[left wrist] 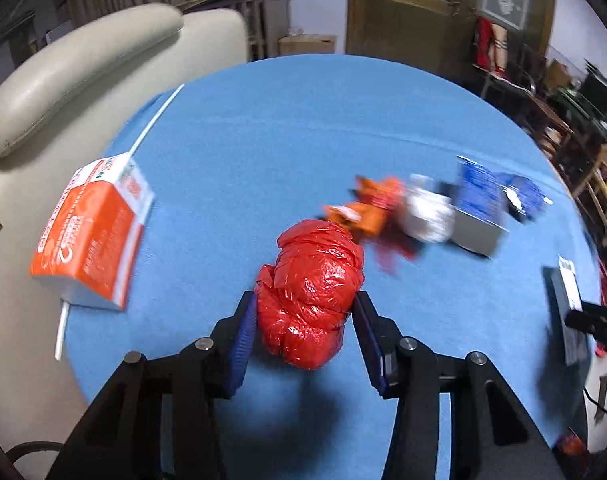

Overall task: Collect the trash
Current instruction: 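Grasp the red plastic bag with the left gripper while the right gripper grasps the white medicine box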

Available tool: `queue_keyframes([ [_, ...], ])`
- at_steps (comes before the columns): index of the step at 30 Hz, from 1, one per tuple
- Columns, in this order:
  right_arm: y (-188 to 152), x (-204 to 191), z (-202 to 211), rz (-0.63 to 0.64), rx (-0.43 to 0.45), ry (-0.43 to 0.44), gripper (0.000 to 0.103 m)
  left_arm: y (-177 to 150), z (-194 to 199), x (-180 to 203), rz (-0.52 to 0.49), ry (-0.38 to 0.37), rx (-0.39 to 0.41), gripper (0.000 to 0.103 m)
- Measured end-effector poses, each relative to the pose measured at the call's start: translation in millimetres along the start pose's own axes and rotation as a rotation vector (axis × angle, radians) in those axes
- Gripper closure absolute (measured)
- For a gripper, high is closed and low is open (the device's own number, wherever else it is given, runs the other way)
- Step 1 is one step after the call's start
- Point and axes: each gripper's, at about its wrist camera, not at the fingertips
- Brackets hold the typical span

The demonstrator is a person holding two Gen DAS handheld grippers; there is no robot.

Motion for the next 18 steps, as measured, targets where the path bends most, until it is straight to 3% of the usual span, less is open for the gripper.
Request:
queue_keyframes([
  [9, -7.4, 19.1, 56.4, -0.03, 0.121, 0.041, 0.049, -2.7, 49.8, 78.8, -0.089, -0.009, 0.112, 0.053],
  [18, -14.9, 25.1, 104.9, -0.034, 0.262, 0.085, 0.049, -6.7, 87.5, 121.7, -0.146, 0.024, 0.181, 0.053],
])
Point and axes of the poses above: each gripper's, at about its wrist camera, not at the fingertips, and z roughly against the way its jaws point, x to its right, y to its top, and after that the axes turned 2 degrees about -x, right-handed
